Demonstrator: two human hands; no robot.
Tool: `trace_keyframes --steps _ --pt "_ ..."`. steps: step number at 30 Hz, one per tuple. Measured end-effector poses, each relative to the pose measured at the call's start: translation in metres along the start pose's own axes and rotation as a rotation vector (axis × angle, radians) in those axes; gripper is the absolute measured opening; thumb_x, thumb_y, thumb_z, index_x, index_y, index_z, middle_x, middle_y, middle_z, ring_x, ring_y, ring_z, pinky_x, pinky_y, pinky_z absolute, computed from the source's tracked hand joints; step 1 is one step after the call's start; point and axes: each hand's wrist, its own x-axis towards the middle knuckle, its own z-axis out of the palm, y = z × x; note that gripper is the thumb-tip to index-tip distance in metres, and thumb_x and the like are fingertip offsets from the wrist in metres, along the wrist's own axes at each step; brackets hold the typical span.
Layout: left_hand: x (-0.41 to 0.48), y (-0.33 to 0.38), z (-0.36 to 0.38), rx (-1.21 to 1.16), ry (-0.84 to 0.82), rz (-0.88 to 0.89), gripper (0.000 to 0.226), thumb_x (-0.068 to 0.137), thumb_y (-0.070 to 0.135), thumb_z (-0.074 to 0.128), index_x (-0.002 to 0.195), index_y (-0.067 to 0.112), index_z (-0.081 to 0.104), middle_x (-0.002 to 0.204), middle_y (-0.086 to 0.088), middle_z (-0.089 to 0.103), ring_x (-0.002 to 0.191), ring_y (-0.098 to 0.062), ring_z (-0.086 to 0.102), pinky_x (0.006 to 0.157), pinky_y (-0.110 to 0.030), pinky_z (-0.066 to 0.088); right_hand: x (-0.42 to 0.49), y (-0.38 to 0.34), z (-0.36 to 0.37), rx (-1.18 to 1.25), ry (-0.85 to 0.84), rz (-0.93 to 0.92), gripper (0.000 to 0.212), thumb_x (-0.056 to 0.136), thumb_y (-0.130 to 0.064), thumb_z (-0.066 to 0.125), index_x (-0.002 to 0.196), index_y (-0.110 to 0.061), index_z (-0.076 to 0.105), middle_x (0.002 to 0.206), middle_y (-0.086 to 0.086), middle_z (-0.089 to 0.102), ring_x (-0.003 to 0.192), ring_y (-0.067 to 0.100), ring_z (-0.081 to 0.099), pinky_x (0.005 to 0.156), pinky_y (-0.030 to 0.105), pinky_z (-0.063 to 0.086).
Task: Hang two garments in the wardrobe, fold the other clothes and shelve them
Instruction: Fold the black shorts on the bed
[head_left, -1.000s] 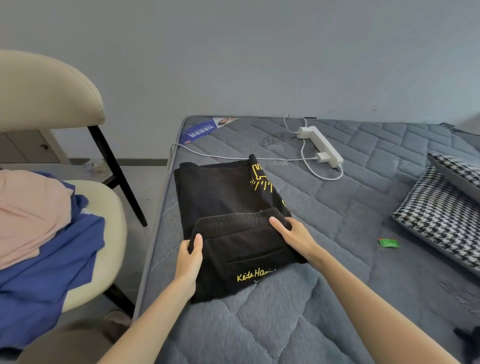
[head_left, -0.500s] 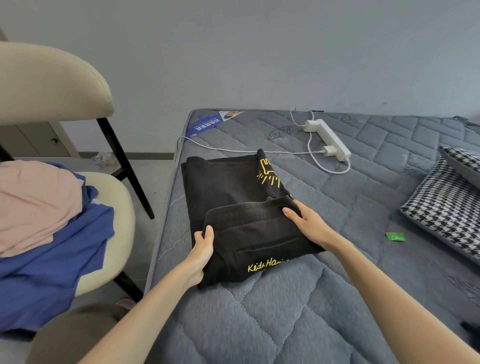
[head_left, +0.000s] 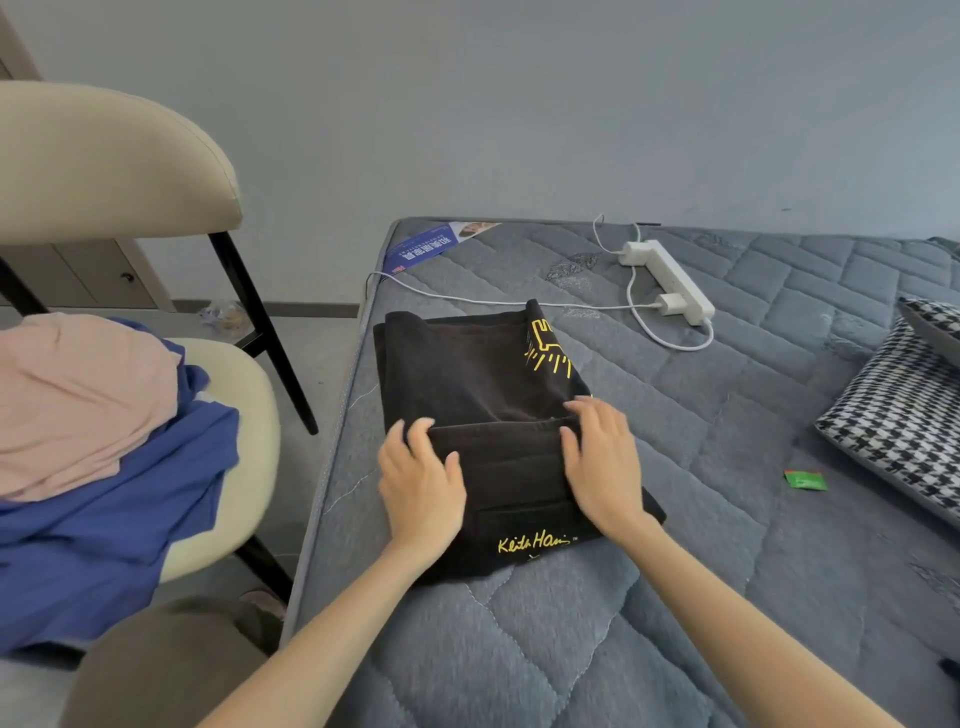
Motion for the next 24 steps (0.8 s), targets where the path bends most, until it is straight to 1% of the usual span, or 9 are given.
trace_keyframes --steps 2,4,6,8,12,15,18,21,24 --pt "-0.003 0.013 0.008 0.143 -0.074 0.218 0.051 0.100 0.030 0.040 0.147 0.022 0.022 0.159 -0.004 0.007 0.146 -0.026 0.005 0.115 -0.047 0.019 -0.008 -0.014 0.010 0.012 -0.132 -0.124 0.038 0.099 -0.019 0.046 0.136 -0.013 0.050 0.143 0.002 0.047 0.136 0.021 0.037 0.115 0.035 0.020" --pt "-0.007 0.017 0.021 0.289 -0.184 0.342 0.053 0.103 0.034 0.027 0.152 0.026 0.008 0.160 0.003 -0.007 0.147 -0.021 -0.008 0.118 -0.047 0.006 -0.013 -0.016 0.022 -0.060 -0.288 -0.139 0.044 0.103 -0.027 0.033 0.147 -0.020 0.034 0.154 -0.005 0.031 0.145 0.018 0.020 0.119 0.037 0.005" --pt "-0.010 0.010 0.035 0.374 -0.265 0.346 0.053 0.103 0.039 0.017 0.152 0.024 0.002 0.160 0.003 -0.008 0.147 -0.018 -0.011 0.117 -0.046 -0.004 -0.016 -0.006 0.031 -0.201 -0.364 -0.138 0.048 0.104 -0.035 0.022 0.151 -0.026 0.023 0.158 -0.008 0.021 0.148 0.017 0.008 0.118 0.039 -0.003" --pt "-0.011 0.000 0.044 0.386 -0.310 0.282 0.055 0.102 0.043 0.011 0.152 0.023 0.003 0.160 0.004 -0.005 0.146 -0.015 -0.011 0.116 -0.045 -0.011 -0.017 0.005 0.037 -0.297 -0.397 -0.162 0.050 0.103 -0.042 0.016 0.151 -0.031 0.021 0.158 -0.009 0.019 0.148 0.018 0.005 0.117 0.041 -0.008" --pt "-0.009 -0.010 0.051 0.401 -0.329 0.229 0.058 0.099 0.048 0.009 0.152 0.024 0.002 0.160 0.001 -0.007 0.146 -0.016 -0.011 0.115 -0.043 -0.013 -0.012 0.014 0.042 -0.271 -0.458 -0.191 0.053 0.098 -0.050 0.010 0.149 -0.040 0.021 0.158 -0.009 0.017 0.148 0.017 0.002 0.116 0.041 -0.012" --pt "-0.008 -0.013 0.054 0.402 -0.335 0.223 0.059 0.098 0.050 0.007 0.152 0.026 -0.001 0.160 0.002 -0.010 0.146 -0.015 -0.013 0.113 -0.041 -0.018 -0.008 0.024 0.040 -0.214 -0.486 -0.204 0.050 0.099 -0.050 0.014 0.148 -0.044 0.020 0.159 -0.011 0.013 0.148 0.014 -0.002 0.116 0.039 -0.014" --pt "-0.005 -0.020 0.049 0.374 -0.393 0.275 0.064 0.093 0.055 -0.003 0.151 0.027 -0.006 0.159 0.004 -0.015 0.144 -0.013 -0.018 0.111 -0.039 -0.021 -0.007 0.033 0.033 -0.166 -0.490 -0.197 0.046 0.101 -0.048 0.019 0.146 -0.047 0.019 0.159 -0.013 0.009 0.147 0.010 -0.007 0.117 0.036 -0.013" --pt "-0.005 -0.033 0.038 0.358 -0.445 0.357 0.066 0.089 0.058 -0.006 0.149 0.030 -0.012 0.158 0.005 -0.020 0.141 -0.009 -0.025 0.112 -0.039 -0.021 -0.014 0.035 0.023 -0.145 -0.488 -0.200 0.051 0.097 -0.056 0.012 0.147 -0.049 0.014 0.160 -0.012 0.004 0.145 0.008 -0.012 0.118 0.034 -0.011" --pt "-0.013 -0.046 0.026 0.329 -0.524 0.426 0.076 0.082 0.070 -0.005 0.147 0.031 -0.018 0.155 0.003 -0.028 0.137 -0.011 -0.034 0.112 -0.040 -0.022 -0.030 0.039 0.012 -0.177 -0.513 -0.305 0.054 0.093 -0.064 0.010 0.145 -0.053 0.004 0.160 -0.011 0.002 0.146 0.011 -0.013 0.119 0.040 -0.009"
